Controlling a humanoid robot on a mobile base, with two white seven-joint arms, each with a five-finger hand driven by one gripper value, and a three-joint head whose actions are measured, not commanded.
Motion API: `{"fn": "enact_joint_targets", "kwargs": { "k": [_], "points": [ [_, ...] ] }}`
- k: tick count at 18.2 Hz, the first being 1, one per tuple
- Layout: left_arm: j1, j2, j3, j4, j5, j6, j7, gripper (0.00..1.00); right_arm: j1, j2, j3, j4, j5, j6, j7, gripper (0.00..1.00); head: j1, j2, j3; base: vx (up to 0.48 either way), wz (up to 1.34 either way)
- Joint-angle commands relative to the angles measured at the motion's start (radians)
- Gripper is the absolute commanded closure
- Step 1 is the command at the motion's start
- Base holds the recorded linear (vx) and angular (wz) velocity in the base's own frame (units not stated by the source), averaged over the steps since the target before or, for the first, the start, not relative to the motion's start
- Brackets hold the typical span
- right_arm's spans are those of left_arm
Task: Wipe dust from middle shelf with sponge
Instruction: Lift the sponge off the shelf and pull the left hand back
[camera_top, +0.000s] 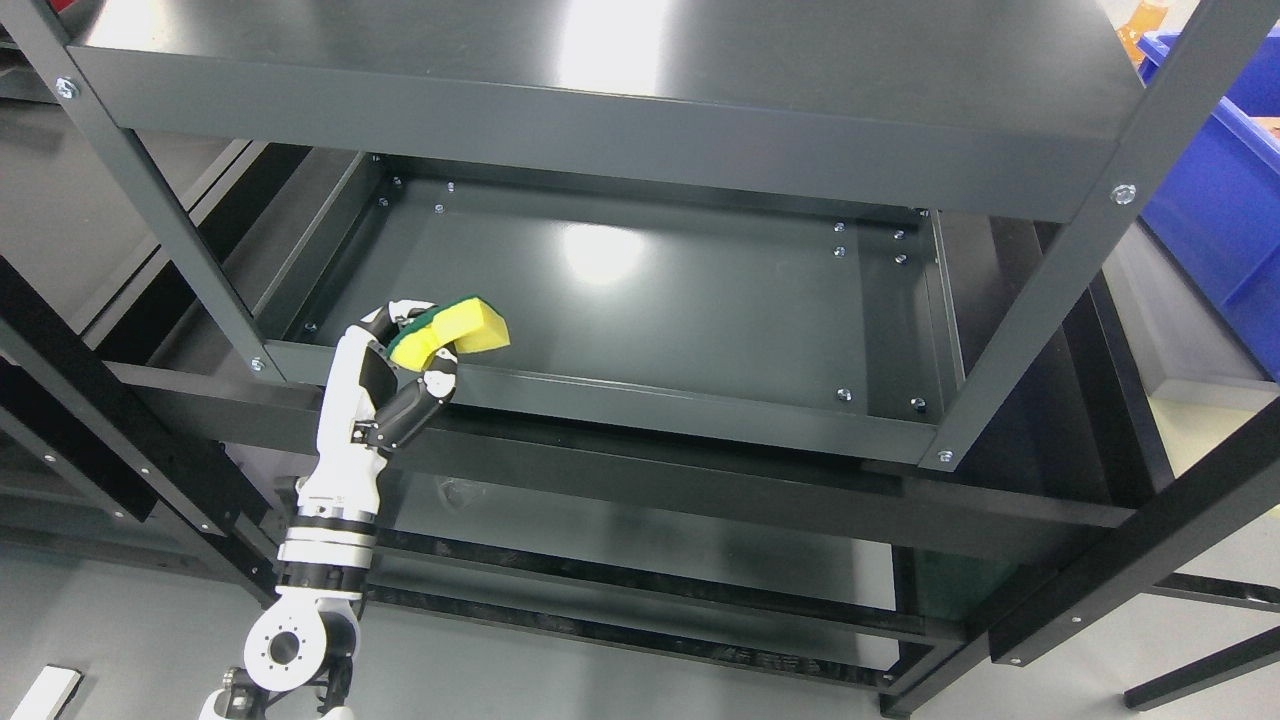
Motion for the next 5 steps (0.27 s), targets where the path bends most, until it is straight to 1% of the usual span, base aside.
{"fn": "enact_joint_targets", "kwargs": {
  "k": [1, 5],
  "points": [
    [-0.003, 0.016, 0.047, -0.029, 0.005, -0.005, -0.002, 0.99, -0.001, -0.017, 0.000, -0.017, 0.000, 0.000, 0.000, 0.00, 0.0000, 0.000, 0.000, 0.000, 0.00],
    [-0.002, 0.016, 0.045, -0.029, 0.005, -0.002, -0.004, 0.99, 0.000, -0.017, 0.000, -0.017, 0.000, 0.000, 0.000, 0.00, 0.0000, 0.000, 0.000, 0.000, 0.00]
  ]
}}
